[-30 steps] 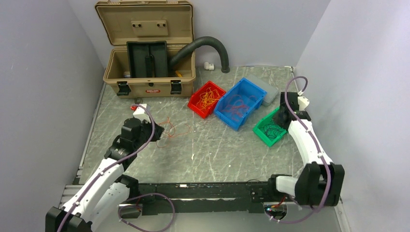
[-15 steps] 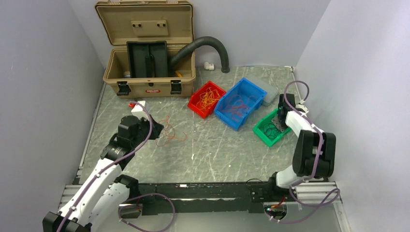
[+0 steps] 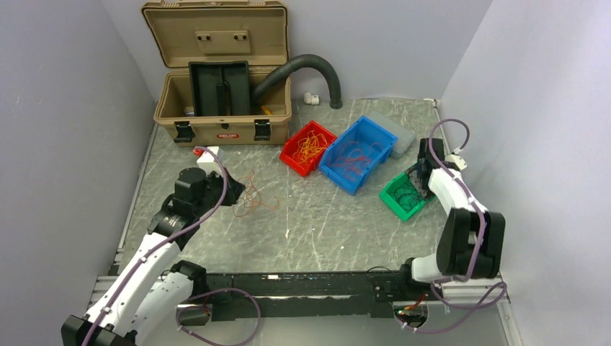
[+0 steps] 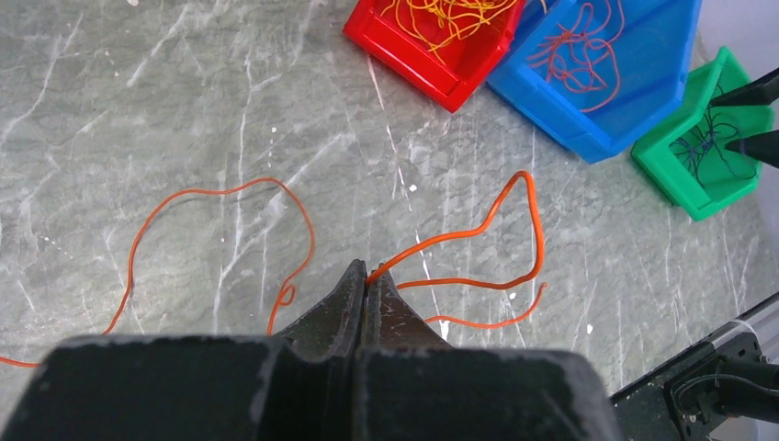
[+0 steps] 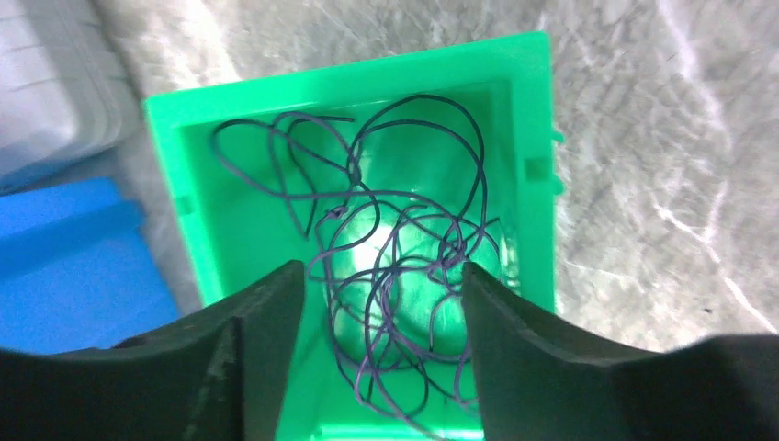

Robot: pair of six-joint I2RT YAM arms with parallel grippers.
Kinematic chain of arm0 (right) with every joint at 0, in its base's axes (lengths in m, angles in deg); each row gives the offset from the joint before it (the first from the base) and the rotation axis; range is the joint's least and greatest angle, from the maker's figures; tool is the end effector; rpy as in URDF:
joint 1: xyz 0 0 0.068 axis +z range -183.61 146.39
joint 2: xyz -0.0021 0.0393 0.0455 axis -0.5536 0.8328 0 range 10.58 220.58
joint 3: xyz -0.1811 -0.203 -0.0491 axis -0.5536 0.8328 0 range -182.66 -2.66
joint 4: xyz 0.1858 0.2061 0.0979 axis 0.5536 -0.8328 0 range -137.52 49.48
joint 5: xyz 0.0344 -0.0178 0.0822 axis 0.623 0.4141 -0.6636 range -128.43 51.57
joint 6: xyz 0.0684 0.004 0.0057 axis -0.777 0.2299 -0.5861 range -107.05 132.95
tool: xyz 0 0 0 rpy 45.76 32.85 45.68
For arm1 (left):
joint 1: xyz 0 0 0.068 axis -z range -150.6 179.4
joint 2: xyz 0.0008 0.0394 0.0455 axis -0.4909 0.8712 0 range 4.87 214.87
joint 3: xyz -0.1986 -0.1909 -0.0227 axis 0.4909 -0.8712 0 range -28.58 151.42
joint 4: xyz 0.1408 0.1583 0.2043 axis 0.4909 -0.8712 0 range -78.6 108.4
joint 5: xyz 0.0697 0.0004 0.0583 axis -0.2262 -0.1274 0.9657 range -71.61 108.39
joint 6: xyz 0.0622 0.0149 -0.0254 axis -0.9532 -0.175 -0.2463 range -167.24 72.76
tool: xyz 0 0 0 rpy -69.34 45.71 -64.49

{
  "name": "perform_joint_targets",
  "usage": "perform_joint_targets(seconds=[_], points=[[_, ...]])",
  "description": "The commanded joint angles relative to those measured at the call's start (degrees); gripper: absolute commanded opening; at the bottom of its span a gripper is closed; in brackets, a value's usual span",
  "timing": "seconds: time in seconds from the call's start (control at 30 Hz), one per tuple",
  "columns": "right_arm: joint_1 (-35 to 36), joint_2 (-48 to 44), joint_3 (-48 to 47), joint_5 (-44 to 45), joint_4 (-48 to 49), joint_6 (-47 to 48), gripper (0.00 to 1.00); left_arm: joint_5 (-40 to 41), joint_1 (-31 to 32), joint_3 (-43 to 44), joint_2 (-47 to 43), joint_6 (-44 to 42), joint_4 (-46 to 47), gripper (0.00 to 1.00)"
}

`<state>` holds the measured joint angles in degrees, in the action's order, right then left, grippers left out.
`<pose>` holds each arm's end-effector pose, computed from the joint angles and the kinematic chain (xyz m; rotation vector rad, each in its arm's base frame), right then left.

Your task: Untangle the cables

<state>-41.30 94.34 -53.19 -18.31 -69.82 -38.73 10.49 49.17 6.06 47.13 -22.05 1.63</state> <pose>0.3106 -0.0612 0.1645 1.3665 2.1727 -0.1870 0.2089 -0.0832 0.2626 -0.0057 2.0503 -0.6354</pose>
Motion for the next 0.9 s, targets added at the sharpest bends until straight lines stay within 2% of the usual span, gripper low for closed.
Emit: perform_joint_targets(seconds=[0.0, 0.07, 0.2, 0.37, 0.43, 0.53, 0.67, 0.87], points=[[0.2, -9.28, -1.34, 1.71, -5.04, 1.06, 0.76, -2.63, 0.53, 3.41, 0.96, -1.06, 0.49, 0.0], [0.3, -13.3, -0.7, -0.38, -4.7, 4.3, 0.9, -3.68, 0.99, 4.42, 2.12, -0.95, 0.69, 0.0], [0.47, -20.65, 0.59, -6.05, -3.95, 8.85, 1.0, -4.61, 4.05, 7.55, 5.27, -0.55, 1.02, 0.0], [1.44, -27.24, 4.06, -20.76, 2.5, 17.91, 1.0, -4.13, 10.6, 14.03, 10.9, -0.34, 1.13, 0.0], [3.15, -29.01, 3.95, -22.49, 2.79, 19.73, 1.0, -5.24, 13.14, 17.63, 13.17, -0.05, 1.39, 0.0], [6.83, -30.7, 3.07, -23.39, 3.45, 21.71, 1.0, -11.11, 14.64, 21.69, 15.8, 1.34, 3.45, 0.0], [15.09, -31.64, 1.71, -24.5, 5.72, 23.91, 1.0, -18.83, 15.53, 27.78, 18.01, 3.27, 6.36, 0.0], [20.76, -32.34, 6.02, -45.32, 21.68, 24.74, 0.99, -25.06, 15.56, 42.19, 22.22, 4.78, 3.59, 0.0]])
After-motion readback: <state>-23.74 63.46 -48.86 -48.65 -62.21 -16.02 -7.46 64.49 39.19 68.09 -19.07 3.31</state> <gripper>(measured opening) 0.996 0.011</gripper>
